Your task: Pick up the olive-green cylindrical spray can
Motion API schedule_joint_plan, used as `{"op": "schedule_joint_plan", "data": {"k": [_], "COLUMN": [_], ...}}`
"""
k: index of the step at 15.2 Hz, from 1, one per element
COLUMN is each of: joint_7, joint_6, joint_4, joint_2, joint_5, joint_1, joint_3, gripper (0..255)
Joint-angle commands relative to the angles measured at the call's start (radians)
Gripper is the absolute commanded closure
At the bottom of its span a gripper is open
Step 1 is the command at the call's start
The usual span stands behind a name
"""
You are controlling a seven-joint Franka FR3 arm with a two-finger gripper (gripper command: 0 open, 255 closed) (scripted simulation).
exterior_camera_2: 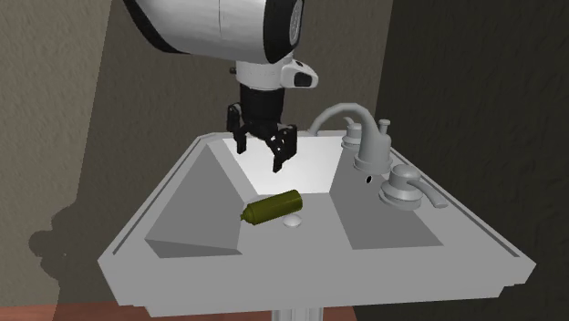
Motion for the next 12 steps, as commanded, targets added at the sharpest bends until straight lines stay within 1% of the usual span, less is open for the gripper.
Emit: {"op": "schedule_joint_plan", "data": {"k": [1,7,12], "joint_7": [0.041,0.160,0.257], "joint_6": [0.074,0.246,0.358], "joint_4": [0.007,0.085,0.185], "joint_2": [0.073,0.307,0.506], "joint_5": [0.010,0.019,0.017], "joint_1": [-0.004,-0.010,-0.003], "joint_3": [0.013,0.033,0.028], "gripper": [0,0,0]}}
